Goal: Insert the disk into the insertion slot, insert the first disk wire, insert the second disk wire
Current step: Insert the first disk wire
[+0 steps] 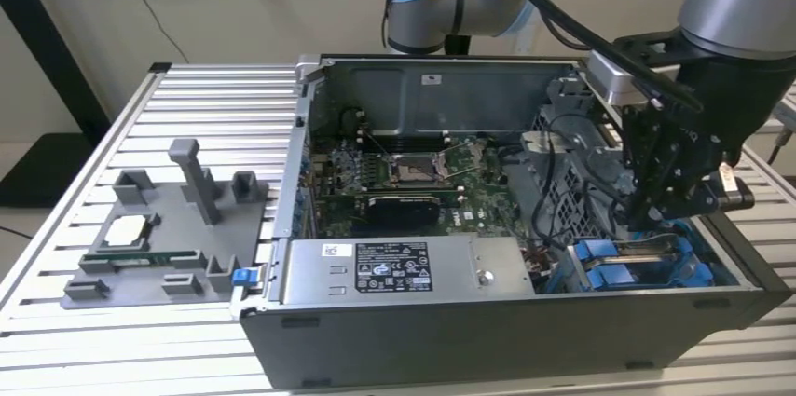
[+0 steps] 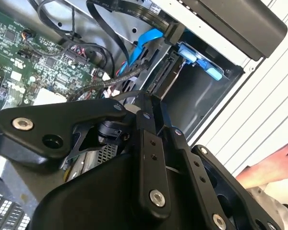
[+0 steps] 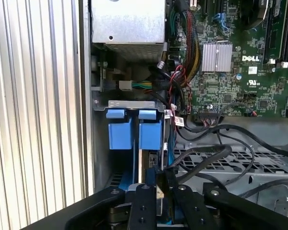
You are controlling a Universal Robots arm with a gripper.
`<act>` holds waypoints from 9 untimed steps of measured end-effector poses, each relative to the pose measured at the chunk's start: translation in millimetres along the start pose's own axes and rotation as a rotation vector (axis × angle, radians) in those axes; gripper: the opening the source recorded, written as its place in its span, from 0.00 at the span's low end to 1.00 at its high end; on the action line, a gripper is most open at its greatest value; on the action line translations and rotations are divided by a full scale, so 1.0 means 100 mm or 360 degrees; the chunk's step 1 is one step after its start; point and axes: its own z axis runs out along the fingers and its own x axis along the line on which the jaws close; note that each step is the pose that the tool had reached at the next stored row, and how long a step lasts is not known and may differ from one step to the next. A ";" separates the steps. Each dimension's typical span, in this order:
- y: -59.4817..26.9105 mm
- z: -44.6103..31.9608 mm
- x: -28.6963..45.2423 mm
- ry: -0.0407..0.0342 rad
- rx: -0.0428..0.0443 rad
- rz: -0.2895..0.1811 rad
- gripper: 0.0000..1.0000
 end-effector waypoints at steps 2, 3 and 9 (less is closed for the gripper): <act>-0.038 0.009 0.001 0.0000 -0.0021 -0.0001 0.00; -0.053 0.012 0.003 0.0000 -0.0027 -0.0001 0.00; -0.074 0.024 0.024 0.0000 -0.0036 -0.0002 0.00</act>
